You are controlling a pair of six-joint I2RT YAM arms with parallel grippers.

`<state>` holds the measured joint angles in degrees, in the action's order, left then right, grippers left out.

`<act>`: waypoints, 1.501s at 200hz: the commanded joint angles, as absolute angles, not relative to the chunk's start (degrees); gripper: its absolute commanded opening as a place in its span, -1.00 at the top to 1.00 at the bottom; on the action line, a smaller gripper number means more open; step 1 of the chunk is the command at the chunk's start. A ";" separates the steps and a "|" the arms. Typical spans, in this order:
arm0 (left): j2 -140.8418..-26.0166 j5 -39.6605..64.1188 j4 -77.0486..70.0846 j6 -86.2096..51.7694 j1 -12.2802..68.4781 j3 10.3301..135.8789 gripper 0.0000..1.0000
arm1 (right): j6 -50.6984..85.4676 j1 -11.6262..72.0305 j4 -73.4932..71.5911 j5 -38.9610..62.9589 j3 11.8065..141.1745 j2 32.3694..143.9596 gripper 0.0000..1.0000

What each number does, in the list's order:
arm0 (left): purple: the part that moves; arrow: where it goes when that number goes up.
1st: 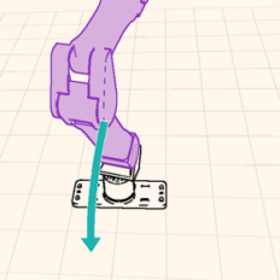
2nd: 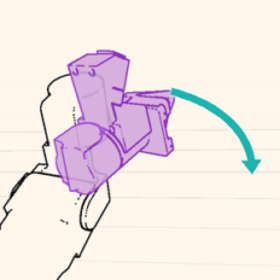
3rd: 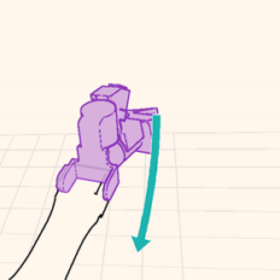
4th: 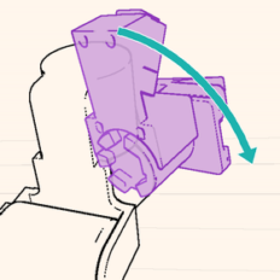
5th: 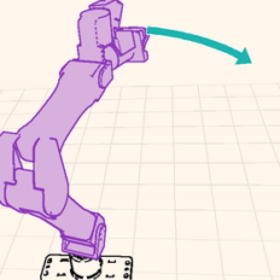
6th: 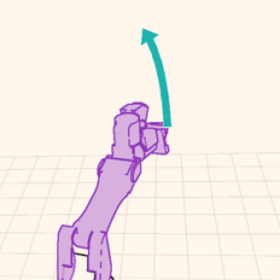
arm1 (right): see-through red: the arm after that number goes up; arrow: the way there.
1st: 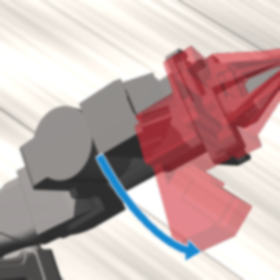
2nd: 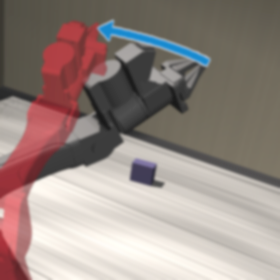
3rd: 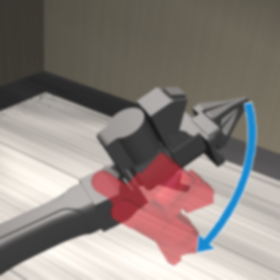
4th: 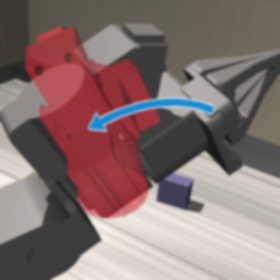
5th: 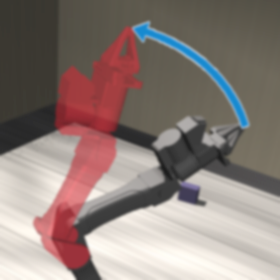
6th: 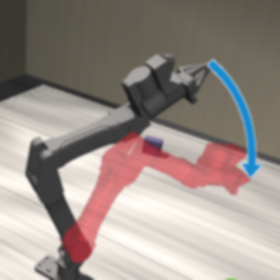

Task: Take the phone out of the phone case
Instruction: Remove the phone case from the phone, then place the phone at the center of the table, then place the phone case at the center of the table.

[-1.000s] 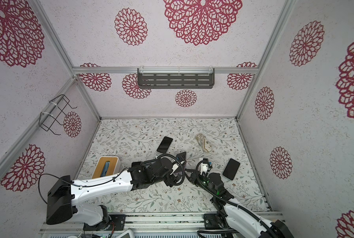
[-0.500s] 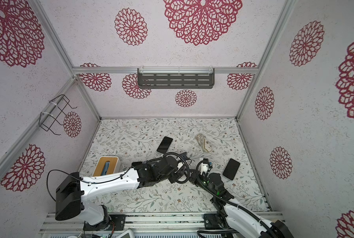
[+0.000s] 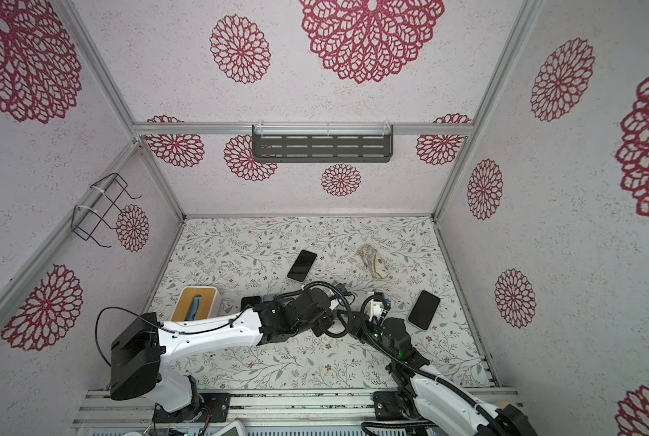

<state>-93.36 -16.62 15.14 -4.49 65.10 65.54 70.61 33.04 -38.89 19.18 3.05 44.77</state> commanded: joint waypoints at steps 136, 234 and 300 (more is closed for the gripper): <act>-90.12 -25.01 14.86 -4.37 65.70 65.11 1.00 | 69.86 32.96 -38.96 16.51 2.99 41.72 1.00; -82.49 -36.59 25.08 -1.54 68.31 64.56 1.00 | 65.71 32.54 -22.14 9.61 3.76 38.75 1.00; -89.04 -42.45 28.83 -1.51 70.75 65.60 1.00 | 61.13 31.34 -15.89 12.05 6.43 38.56 1.00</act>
<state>-85.34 -37.91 28.77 -2.31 69.19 64.69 64.42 31.83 -16.86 10.74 3.09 37.45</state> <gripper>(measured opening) 0.112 0.118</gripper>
